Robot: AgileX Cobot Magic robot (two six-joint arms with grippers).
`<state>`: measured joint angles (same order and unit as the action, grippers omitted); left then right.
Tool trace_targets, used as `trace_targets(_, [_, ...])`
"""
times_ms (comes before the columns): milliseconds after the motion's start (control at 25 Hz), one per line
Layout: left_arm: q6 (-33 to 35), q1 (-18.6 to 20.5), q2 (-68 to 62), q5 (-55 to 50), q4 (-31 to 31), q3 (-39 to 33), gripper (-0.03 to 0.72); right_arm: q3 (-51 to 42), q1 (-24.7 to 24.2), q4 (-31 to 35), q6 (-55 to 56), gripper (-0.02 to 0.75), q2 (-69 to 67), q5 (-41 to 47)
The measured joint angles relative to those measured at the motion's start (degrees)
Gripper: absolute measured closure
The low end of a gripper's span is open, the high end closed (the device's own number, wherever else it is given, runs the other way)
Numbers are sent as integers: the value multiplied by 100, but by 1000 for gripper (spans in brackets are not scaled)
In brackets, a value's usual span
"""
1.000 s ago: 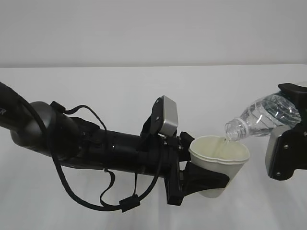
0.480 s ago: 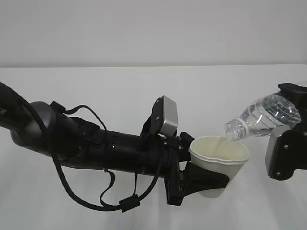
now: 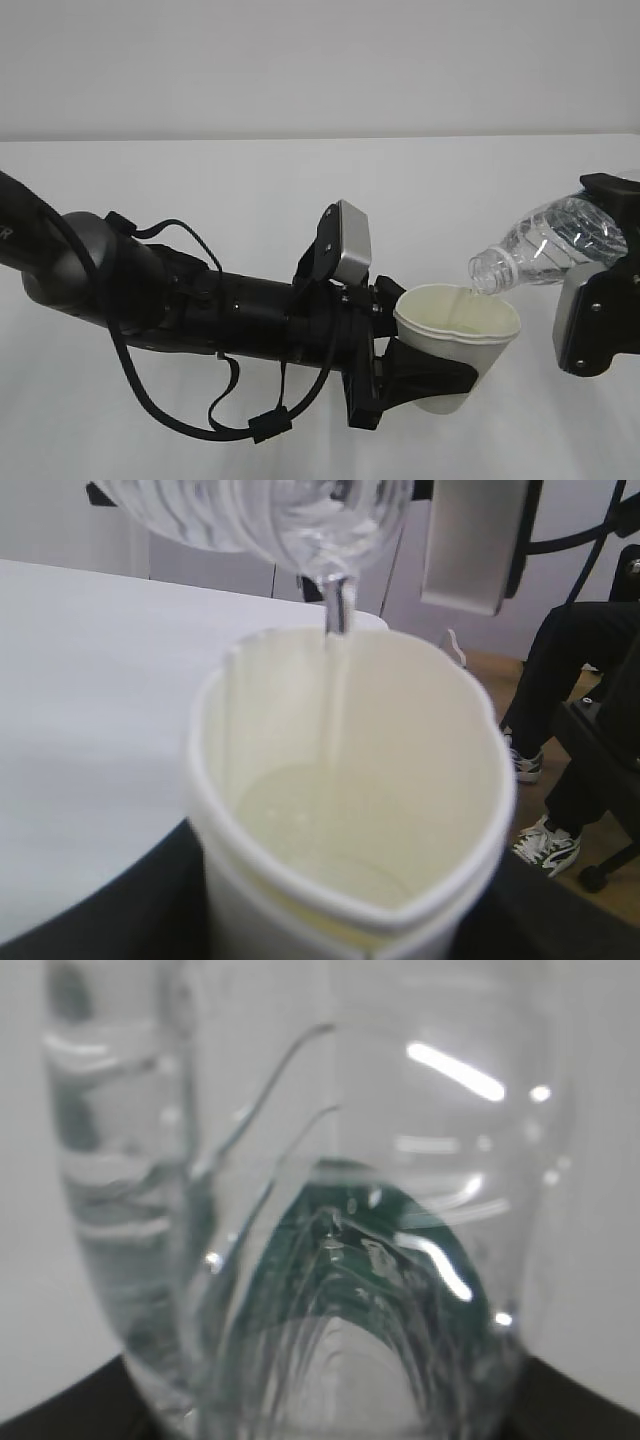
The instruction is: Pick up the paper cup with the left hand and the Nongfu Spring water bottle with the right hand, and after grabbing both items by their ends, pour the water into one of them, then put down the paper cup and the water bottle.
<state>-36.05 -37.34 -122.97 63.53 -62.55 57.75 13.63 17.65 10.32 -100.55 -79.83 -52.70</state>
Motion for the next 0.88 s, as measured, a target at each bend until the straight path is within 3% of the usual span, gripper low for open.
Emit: trace_targets(880, [0, 0, 0, 0, -9, 0, 262, 0, 0, -32, 0, 336, 0, -2])
